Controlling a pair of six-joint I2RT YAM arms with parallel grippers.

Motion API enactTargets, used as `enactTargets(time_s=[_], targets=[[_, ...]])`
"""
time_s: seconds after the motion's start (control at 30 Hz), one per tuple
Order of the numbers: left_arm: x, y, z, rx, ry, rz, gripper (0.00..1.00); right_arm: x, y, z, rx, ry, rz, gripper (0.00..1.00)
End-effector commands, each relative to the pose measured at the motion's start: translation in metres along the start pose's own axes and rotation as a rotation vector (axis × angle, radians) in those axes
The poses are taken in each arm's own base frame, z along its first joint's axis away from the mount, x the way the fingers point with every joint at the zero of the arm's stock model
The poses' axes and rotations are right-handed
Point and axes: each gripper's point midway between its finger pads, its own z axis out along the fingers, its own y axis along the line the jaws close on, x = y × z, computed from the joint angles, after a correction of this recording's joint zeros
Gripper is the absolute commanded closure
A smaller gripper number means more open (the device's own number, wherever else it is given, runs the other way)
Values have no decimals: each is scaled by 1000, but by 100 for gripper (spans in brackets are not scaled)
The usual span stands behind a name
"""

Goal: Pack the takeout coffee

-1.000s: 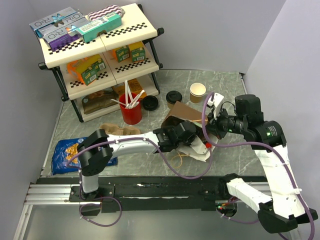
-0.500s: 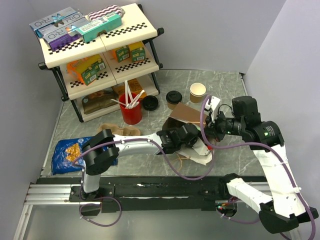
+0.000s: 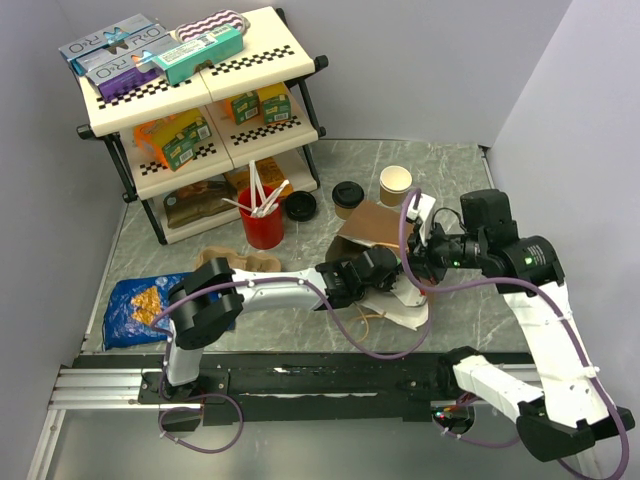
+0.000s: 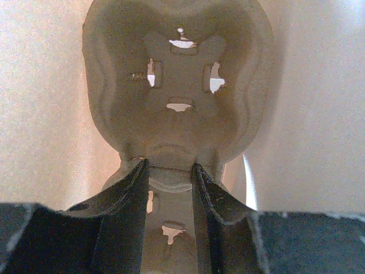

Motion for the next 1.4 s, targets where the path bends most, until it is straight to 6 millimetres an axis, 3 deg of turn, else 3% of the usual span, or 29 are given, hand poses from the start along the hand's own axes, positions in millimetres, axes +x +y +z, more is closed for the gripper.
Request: enactTargets(time_s=[0.0,0.23,0.53,0.93,1.1,1.13,1.37], targets=[[27,19,4,-86,69,-77,99,-16,46,-17,-189,-58,41,100],[34,17,-7,-86,66,-160,99,-31,31,-20,-126,-75,85,100],[44,-15,-5,36,117,-188,99,-33,24,-21,-90,-67,122,100],[40,-32,9,81,102,-177,99,-30,39,-23,-154,-74,137,100],[43,-37,16,95,117,-157,80,-28,38,-22,-152,-70,134,100],[43,-38,16,96,115,-158,70,-27,38,-22,-152,-70,137,100],[44,-28,10,69,116,-210,53,-26,36,-21,-144,-65,132,100]])
